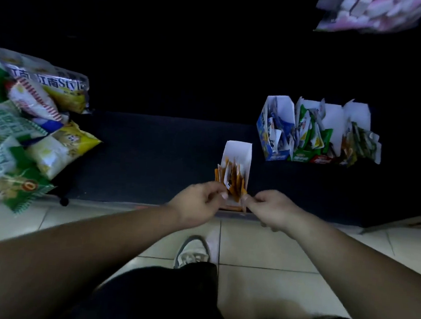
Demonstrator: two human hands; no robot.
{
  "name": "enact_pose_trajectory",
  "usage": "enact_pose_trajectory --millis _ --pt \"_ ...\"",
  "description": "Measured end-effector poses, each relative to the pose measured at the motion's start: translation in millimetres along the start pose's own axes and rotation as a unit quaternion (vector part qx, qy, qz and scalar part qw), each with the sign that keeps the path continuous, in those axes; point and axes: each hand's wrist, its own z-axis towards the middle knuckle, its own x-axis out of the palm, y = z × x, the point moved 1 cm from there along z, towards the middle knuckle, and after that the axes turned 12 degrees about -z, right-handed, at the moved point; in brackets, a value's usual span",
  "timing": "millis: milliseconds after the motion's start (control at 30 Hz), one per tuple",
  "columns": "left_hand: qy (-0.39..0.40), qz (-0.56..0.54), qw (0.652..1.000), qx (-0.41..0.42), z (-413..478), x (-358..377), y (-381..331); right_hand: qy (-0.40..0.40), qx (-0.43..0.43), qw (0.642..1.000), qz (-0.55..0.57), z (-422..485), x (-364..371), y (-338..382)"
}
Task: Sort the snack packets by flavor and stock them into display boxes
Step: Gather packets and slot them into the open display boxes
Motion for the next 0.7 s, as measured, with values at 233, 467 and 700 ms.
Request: enact_pose_trajectory --millis 233,467,700 --pt "0.105 0.205 0.973 -0.012 -10.1 -55.7 -94.7 -0.017 -0.014 1.000 0.003 -28.6 -26.1 20.2" --pt "0.076 0.271 0.959 -0.026 6.3 -49.8 -109.5 -0.064 0.002 0.995 0.083 -22.5 -15.7 26.5" --pt "0.004 0.234 0.964 -0.124 25.1 -29.6 -19.5 -0.041 0.080 0.987 0.131 11.0 33.6 3.1"
